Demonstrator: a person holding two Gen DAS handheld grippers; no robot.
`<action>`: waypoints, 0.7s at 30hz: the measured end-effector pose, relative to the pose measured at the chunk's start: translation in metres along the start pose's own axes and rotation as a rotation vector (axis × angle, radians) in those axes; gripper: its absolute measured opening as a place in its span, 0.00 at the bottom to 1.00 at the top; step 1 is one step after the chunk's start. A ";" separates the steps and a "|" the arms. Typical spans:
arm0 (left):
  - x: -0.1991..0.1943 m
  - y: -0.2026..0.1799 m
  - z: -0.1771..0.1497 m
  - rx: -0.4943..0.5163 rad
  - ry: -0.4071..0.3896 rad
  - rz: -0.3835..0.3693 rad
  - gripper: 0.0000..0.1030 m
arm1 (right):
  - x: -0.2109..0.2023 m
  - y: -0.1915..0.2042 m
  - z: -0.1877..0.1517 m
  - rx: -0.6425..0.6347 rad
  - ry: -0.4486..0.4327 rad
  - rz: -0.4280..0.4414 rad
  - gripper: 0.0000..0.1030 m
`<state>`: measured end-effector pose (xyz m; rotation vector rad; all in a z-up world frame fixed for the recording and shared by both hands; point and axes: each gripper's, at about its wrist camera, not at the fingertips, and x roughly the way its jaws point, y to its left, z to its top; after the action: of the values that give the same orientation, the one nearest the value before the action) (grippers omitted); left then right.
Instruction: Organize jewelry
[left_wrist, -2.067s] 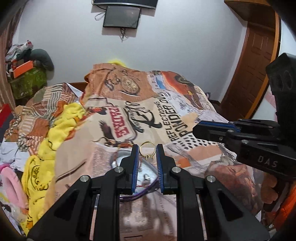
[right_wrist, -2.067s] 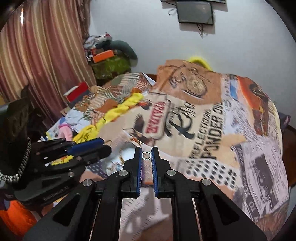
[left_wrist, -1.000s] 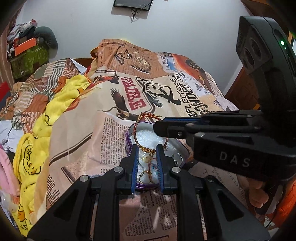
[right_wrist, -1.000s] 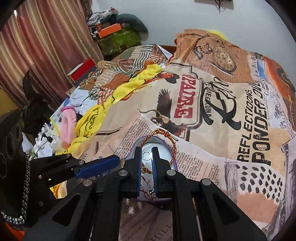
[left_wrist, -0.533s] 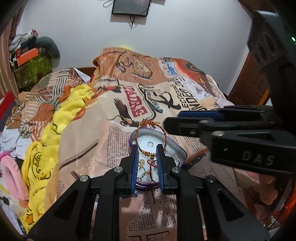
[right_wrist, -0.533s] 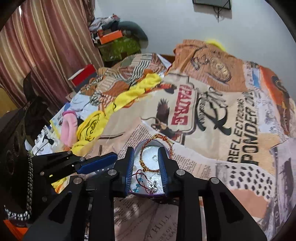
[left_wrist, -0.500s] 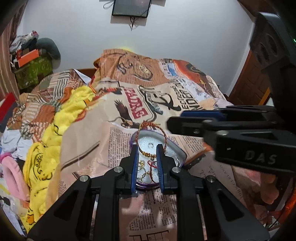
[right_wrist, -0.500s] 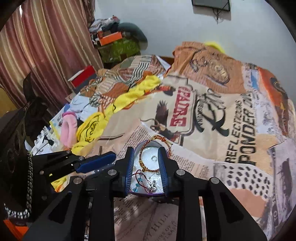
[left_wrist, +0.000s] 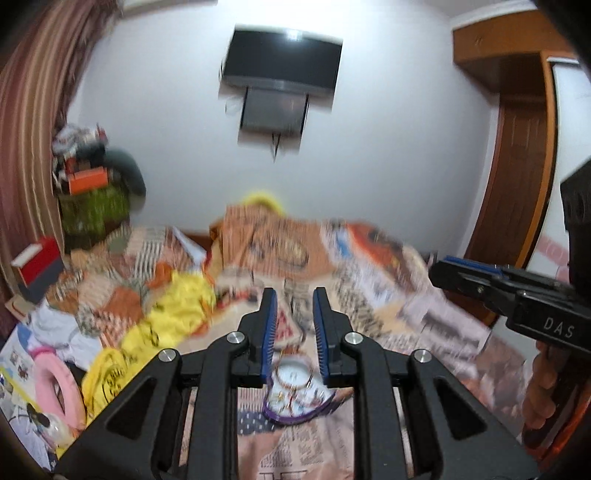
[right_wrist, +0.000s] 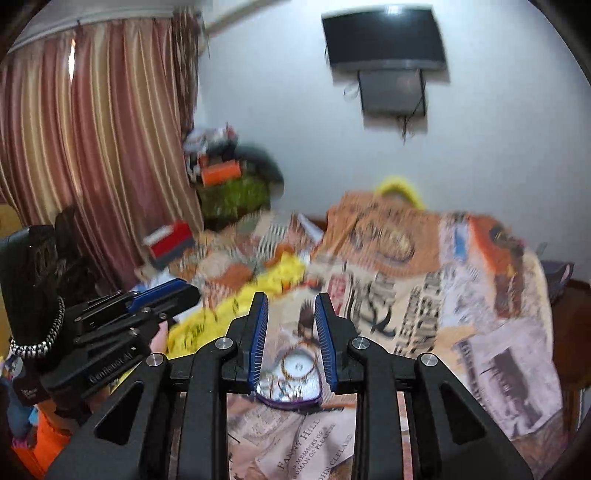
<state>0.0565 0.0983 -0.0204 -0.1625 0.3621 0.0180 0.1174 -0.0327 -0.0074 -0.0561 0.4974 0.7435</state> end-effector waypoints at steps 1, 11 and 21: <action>-0.013 -0.004 0.005 0.004 -0.040 0.001 0.26 | -0.012 0.002 0.001 0.001 -0.035 -0.002 0.23; -0.089 -0.042 0.009 0.093 -0.296 0.124 0.81 | -0.076 0.026 -0.005 -0.006 -0.263 -0.094 0.75; -0.104 -0.032 0.005 0.036 -0.309 0.133 0.96 | -0.082 0.036 -0.009 -0.023 -0.321 -0.201 0.95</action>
<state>-0.0380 0.0684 0.0257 -0.0973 0.0638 0.1662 0.0385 -0.0596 0.0261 -0.0076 0.1732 0.5478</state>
